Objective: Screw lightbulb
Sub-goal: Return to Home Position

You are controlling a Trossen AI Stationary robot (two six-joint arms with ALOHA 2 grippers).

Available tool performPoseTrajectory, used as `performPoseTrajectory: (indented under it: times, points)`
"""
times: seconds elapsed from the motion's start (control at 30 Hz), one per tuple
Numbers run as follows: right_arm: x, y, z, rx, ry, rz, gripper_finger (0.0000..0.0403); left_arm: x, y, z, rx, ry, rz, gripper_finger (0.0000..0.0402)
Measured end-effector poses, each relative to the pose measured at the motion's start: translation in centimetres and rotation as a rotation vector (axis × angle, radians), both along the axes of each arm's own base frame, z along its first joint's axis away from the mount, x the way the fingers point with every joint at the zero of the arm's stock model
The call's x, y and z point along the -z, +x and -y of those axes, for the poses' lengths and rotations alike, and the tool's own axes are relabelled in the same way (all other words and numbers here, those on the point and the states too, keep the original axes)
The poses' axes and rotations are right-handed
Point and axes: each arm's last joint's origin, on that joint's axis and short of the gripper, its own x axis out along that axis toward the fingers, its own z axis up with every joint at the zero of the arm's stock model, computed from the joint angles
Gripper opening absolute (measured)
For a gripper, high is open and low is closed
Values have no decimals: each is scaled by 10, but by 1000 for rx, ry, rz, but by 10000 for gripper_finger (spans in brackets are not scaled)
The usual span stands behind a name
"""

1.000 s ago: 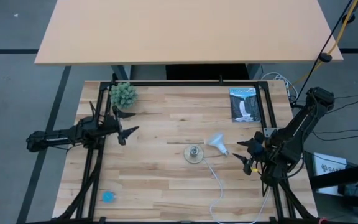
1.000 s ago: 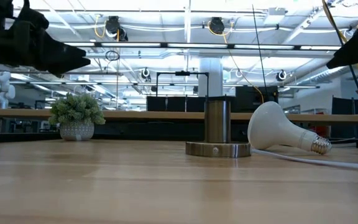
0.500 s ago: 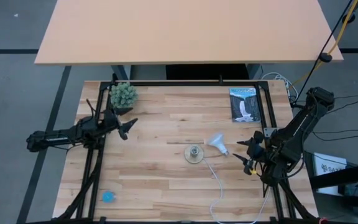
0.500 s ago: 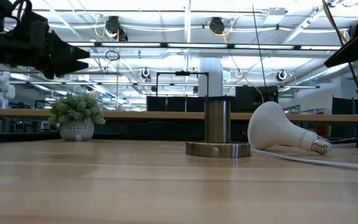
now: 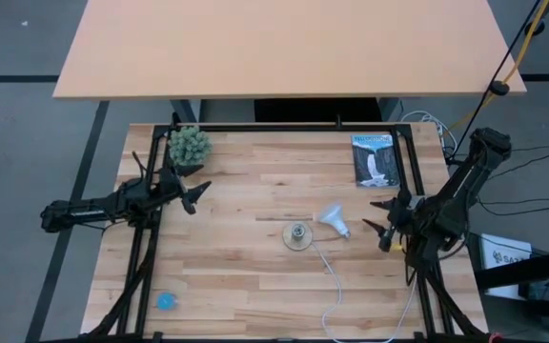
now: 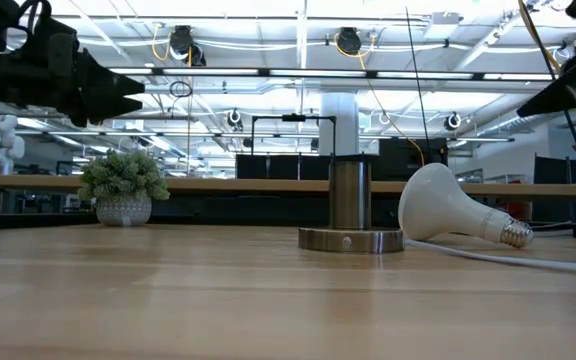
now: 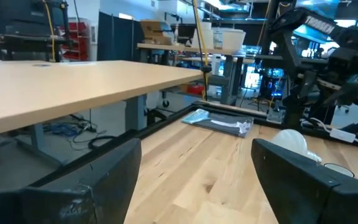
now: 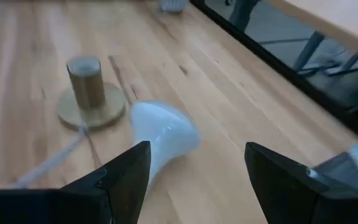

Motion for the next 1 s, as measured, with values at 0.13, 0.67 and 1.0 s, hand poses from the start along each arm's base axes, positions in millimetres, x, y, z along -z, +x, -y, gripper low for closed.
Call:
performPoseTrajectory:
  times: [0.13, 0.67, 1.0]
  points:
    - [14, -1, 3, -51, 116, 136, 253, 0, 0, 0, 0, -2, 1, 309]
    - [9, 41, 47, -577, 32, 306, 253, 0, 0, 0, 0, -2, 2, 309]
    - [-3, 39, 80, -537, -45, 395, 253, 0, 0, 0, 0, -1, 1, 309]
